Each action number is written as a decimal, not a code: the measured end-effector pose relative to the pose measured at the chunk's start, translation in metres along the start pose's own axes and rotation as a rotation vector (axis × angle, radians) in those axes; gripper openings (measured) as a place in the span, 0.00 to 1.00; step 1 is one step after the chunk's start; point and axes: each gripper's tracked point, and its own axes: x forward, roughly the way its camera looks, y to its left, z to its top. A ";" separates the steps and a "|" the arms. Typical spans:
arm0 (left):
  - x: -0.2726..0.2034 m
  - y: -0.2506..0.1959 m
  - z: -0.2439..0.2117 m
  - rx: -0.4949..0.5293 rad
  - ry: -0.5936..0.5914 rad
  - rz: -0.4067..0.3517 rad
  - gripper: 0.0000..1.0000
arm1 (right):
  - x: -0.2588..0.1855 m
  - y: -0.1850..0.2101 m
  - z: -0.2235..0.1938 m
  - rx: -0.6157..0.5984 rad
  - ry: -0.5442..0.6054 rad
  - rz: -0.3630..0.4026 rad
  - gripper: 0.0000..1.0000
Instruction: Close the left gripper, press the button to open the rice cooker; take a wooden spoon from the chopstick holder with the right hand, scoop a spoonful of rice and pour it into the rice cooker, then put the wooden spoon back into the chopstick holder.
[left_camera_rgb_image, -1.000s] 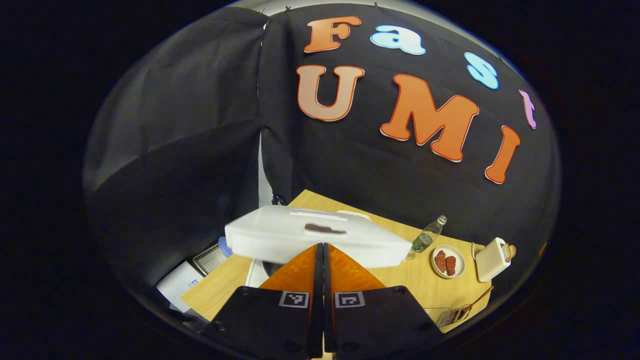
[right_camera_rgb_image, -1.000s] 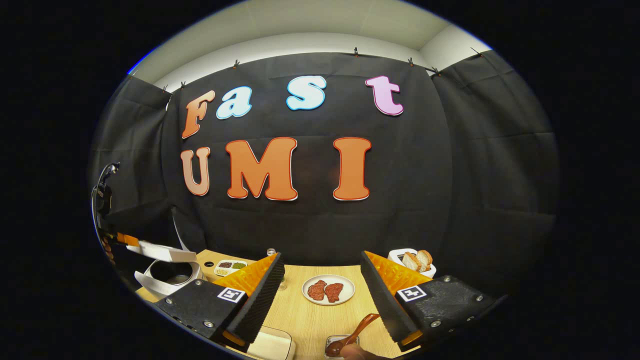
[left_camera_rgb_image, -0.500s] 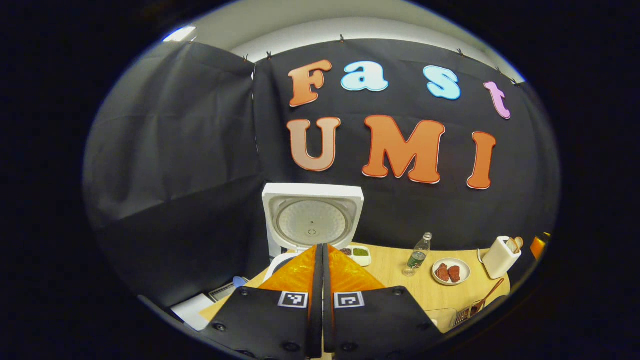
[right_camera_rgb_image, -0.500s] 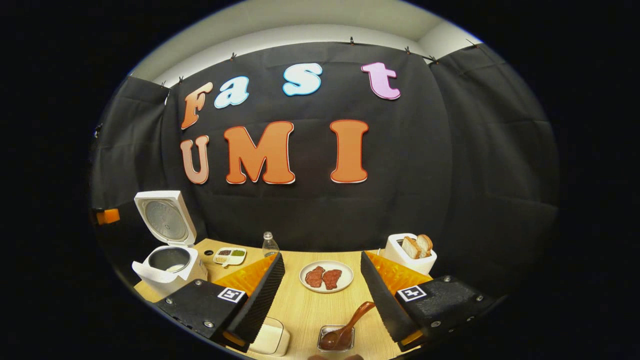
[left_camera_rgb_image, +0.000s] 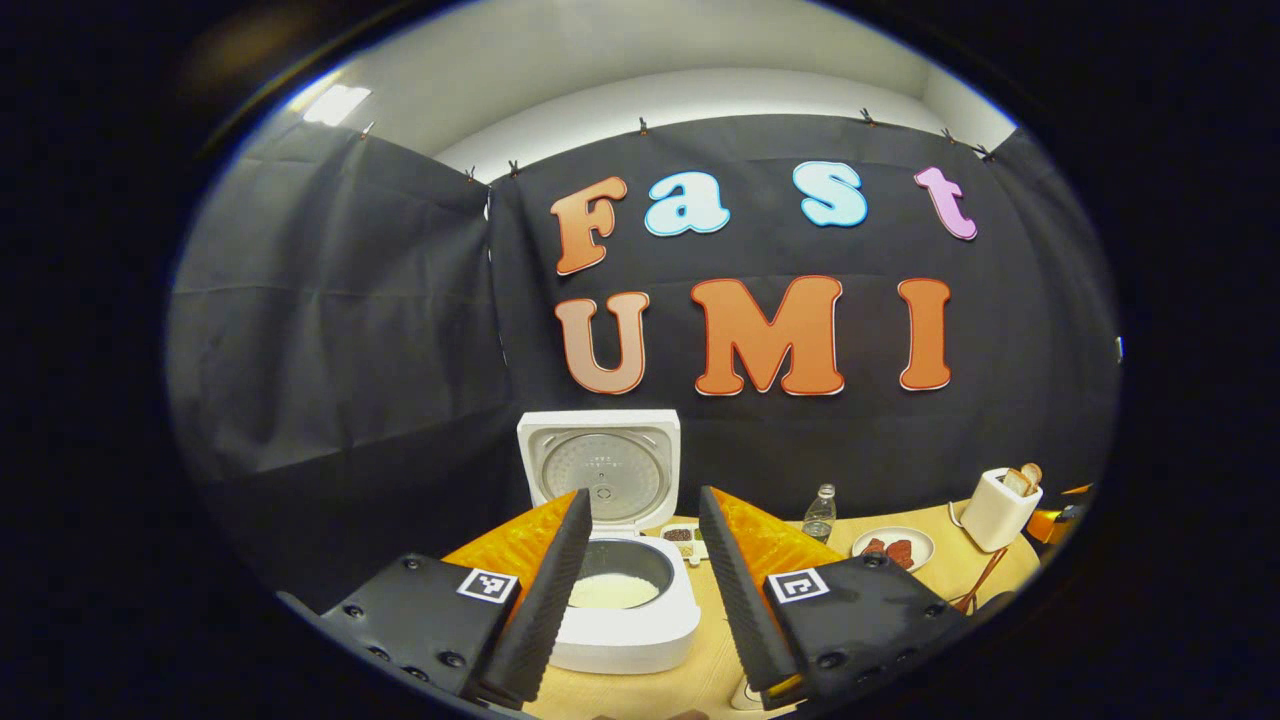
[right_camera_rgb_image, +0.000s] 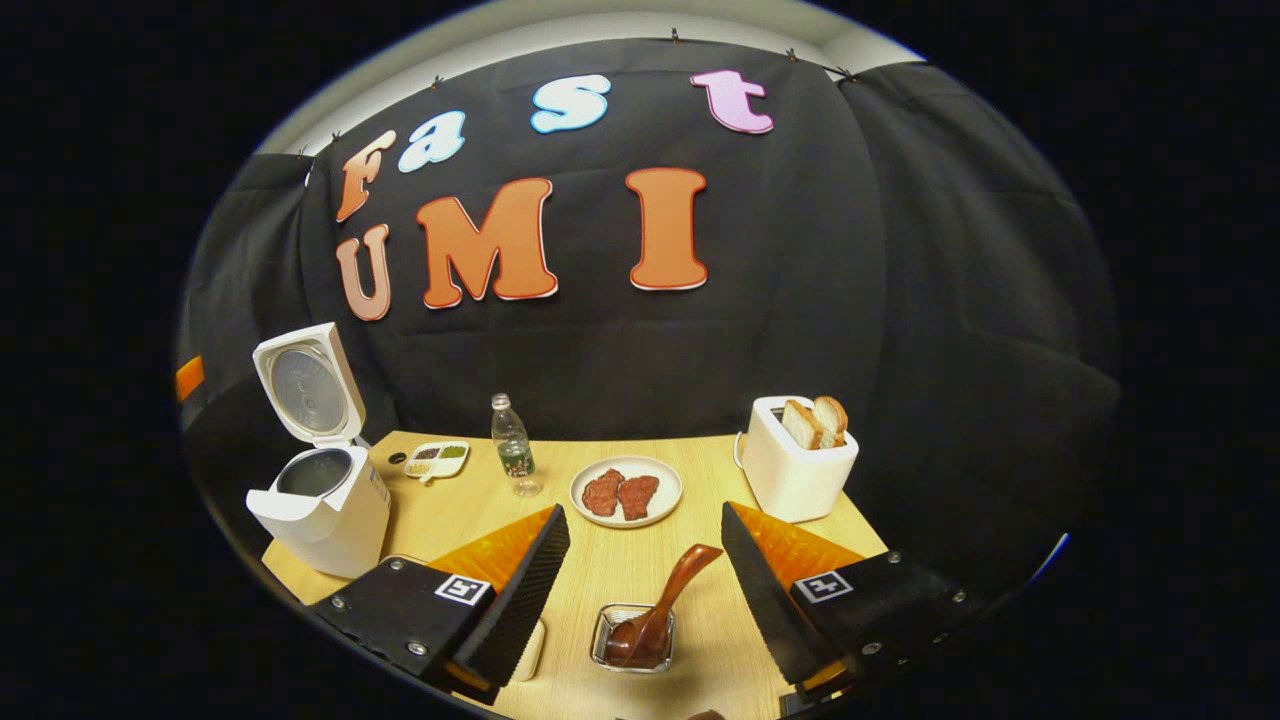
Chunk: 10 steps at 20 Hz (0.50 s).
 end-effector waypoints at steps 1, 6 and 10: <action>-0.005 -0.005 0.000 0.002 -0.005 0.002 0.78 | 0.006 -0.005 -0.009 0.013 0.021 0.000 0.95; -0.019 -0.020 -0.010 0.007 0.028 0.029 0.90 | 0.046 -0.022 -0.058 0.062 0.185 0.002 0.95; -0.034 -0.025 -0.014 0.045 0.049 0.060 0.96 | 0.078 -0.025 -0.087 0.097 0.302 0.007 0.94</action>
